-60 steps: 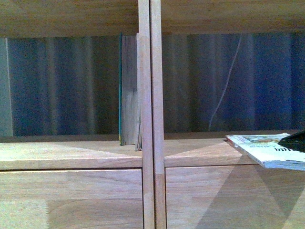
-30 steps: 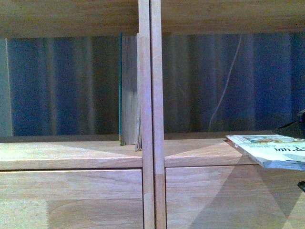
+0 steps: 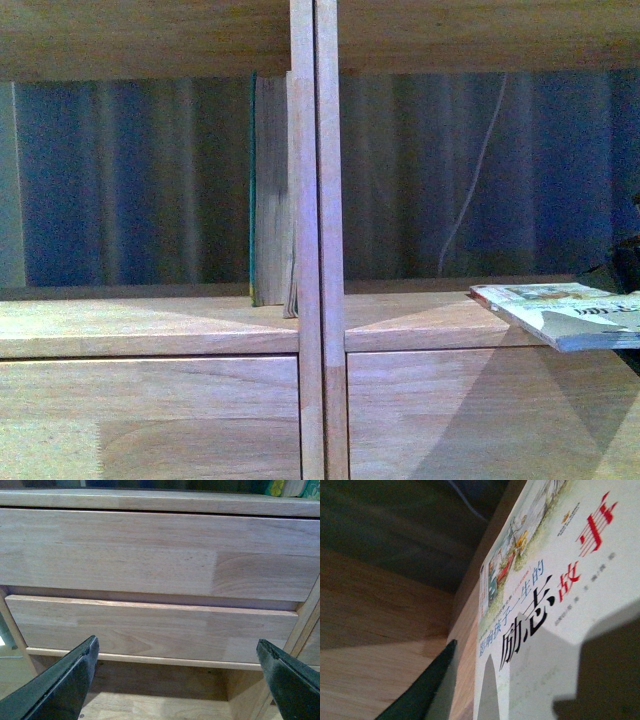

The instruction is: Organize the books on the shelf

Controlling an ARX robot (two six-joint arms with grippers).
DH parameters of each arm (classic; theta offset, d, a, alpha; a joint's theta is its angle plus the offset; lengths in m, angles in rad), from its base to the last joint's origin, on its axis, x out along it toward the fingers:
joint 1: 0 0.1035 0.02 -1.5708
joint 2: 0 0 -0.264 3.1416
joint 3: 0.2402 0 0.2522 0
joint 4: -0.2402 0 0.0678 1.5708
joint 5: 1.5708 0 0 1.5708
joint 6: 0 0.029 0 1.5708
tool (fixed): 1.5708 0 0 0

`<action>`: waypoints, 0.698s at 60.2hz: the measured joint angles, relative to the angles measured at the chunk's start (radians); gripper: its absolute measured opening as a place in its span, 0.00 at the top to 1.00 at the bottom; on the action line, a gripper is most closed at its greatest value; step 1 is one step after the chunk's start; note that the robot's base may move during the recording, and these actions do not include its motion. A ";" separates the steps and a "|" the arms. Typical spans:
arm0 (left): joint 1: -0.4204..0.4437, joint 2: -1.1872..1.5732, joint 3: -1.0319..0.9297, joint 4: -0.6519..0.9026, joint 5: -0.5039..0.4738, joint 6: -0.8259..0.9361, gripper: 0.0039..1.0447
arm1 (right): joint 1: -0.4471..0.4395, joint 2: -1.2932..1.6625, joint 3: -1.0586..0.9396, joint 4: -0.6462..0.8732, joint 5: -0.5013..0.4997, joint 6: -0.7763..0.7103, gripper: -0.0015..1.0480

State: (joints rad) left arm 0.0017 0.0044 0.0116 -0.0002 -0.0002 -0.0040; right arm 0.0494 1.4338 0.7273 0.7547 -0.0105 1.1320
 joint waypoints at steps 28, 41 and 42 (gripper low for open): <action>0.486 0.716 0.217 0.556 0.986 -0.144 0.07 | -0.015 -0.160 -0.073 0.087 -0.120 0.002 0.93; 0.524 1.154 0.450 0.921 0.853 -0.288 0.07 | -0.001 -0.277 -0.069 0.093 -0.173 -0.058 0.93; 0.520 1.184 0.475 0.929 0.844 -0.301 0.07 | 0.001 -0.283 -0.068 0.097 -0.179 -0.065 0.93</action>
State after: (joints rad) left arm 0.5217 1.1881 0.4866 0.9283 0.8440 -0.3050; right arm 0.0502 1.1503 0.6590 0.8520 -0.1890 1.0672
